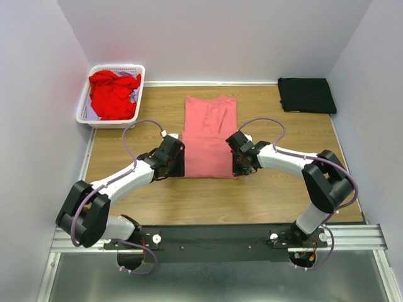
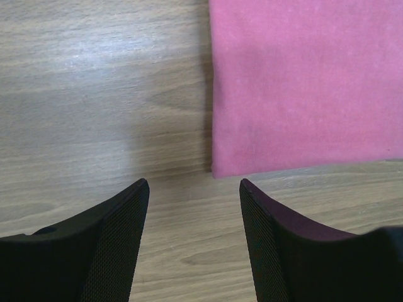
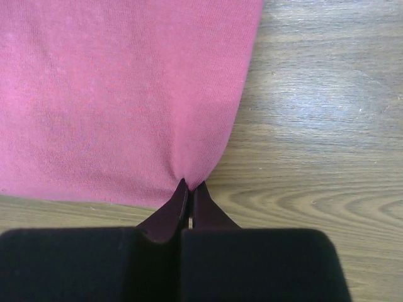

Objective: Fold and stack the t-shirts
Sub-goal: Fold the tshirt

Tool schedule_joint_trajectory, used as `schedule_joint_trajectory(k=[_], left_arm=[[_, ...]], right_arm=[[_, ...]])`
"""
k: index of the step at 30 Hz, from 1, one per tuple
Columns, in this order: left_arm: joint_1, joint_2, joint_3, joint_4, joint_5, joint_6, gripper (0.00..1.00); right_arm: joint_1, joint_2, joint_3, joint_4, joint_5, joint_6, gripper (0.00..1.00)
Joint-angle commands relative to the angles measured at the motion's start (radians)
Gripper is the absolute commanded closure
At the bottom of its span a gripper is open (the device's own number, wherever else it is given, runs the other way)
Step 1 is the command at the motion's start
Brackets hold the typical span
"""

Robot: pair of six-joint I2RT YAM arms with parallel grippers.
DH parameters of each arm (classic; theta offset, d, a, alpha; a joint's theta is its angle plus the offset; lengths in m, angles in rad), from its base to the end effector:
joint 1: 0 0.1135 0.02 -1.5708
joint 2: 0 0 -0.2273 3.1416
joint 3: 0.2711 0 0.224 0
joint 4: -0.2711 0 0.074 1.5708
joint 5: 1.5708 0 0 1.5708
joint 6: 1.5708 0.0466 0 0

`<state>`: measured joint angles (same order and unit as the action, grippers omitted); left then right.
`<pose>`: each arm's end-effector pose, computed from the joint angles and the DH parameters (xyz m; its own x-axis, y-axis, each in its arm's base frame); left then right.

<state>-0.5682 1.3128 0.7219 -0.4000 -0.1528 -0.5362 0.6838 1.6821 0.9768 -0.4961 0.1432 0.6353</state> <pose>0.2065 -0.1234 0.1624 -0.8419 -0.0615 -0.5361 0.0366 0.9847 -0.1705 0.2304 0.1792 0.1331 -0.9292 0.0004 -0.3696 -0.0421 0.9934 0.1071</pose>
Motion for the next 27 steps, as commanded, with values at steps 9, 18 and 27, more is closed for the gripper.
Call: schedule_joint_trajectory(k=[9, 18, 27], left_arm=[[-0.05, 0.115, 0.099, -0.007, -0.073, -0.021, 0.32], [-0.084, 0.213, 0.113, -0.007, -0.062, -0.007, 0.32], [-0.113, 0.295, 0.094, -0.002, -0.073, -0.008, 0.41]], right_arm=[[0.033, 0.062, -0.033, -0.084, 0.021, -0.019, 1.0], [0.034, 0.053, -0.038, -0.082, 0.019, -0.019, 1.0], [0.034, 0.05, -0.035, -0.081, 0.016, -0.017, 0.99]])
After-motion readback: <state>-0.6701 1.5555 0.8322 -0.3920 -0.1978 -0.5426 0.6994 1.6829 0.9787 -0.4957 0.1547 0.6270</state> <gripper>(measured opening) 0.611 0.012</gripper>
